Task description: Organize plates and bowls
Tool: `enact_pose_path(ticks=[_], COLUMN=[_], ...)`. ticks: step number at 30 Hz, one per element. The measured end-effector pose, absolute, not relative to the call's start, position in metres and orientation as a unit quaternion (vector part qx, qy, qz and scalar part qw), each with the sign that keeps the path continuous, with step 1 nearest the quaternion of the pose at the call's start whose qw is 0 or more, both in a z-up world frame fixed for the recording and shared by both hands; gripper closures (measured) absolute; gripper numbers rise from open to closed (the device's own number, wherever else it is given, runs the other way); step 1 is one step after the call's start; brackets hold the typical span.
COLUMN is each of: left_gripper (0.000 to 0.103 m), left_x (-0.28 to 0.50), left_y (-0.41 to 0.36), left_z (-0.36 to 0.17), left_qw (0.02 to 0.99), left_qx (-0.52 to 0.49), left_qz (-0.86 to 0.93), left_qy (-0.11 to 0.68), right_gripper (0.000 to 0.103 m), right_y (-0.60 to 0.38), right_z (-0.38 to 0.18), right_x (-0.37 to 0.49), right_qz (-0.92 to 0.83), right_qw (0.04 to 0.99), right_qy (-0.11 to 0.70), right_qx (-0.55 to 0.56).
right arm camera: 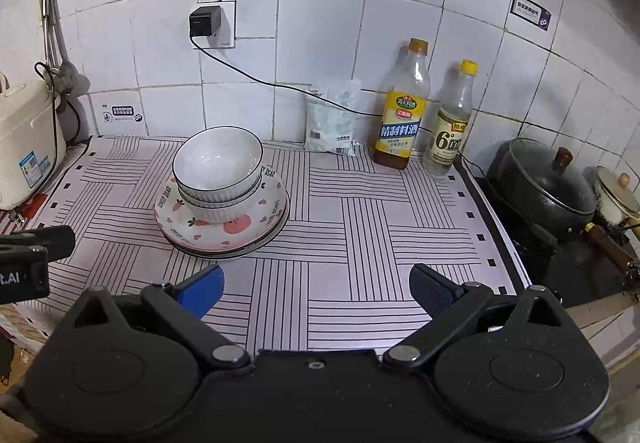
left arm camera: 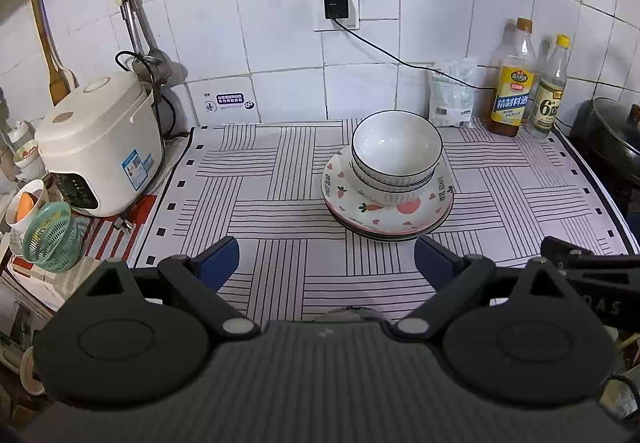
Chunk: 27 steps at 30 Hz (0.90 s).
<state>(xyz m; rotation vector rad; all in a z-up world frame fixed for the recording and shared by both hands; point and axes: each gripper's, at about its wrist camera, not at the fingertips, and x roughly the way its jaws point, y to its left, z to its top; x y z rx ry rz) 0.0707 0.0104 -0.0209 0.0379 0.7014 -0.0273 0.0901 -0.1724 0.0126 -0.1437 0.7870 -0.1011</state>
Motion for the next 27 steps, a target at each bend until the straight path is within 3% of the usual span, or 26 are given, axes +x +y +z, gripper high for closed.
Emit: enact_pose_path(ticks=[27], left_gripper=[0.008], left_x=[0.0691], left_y=[0.0084], left_z=[-0.0291], left_qw=[0.936], left_qx=[0.017], left_qz=[-0.015], left_qy=[0.35], right_gripper=[0.002], right_y=[-0.1734], right_z=[0.0105], right_x=[0.0858], right_qz=[-0.048], right_qw=[0.918], right_qy=[0.388], right_qx=[-0.062])
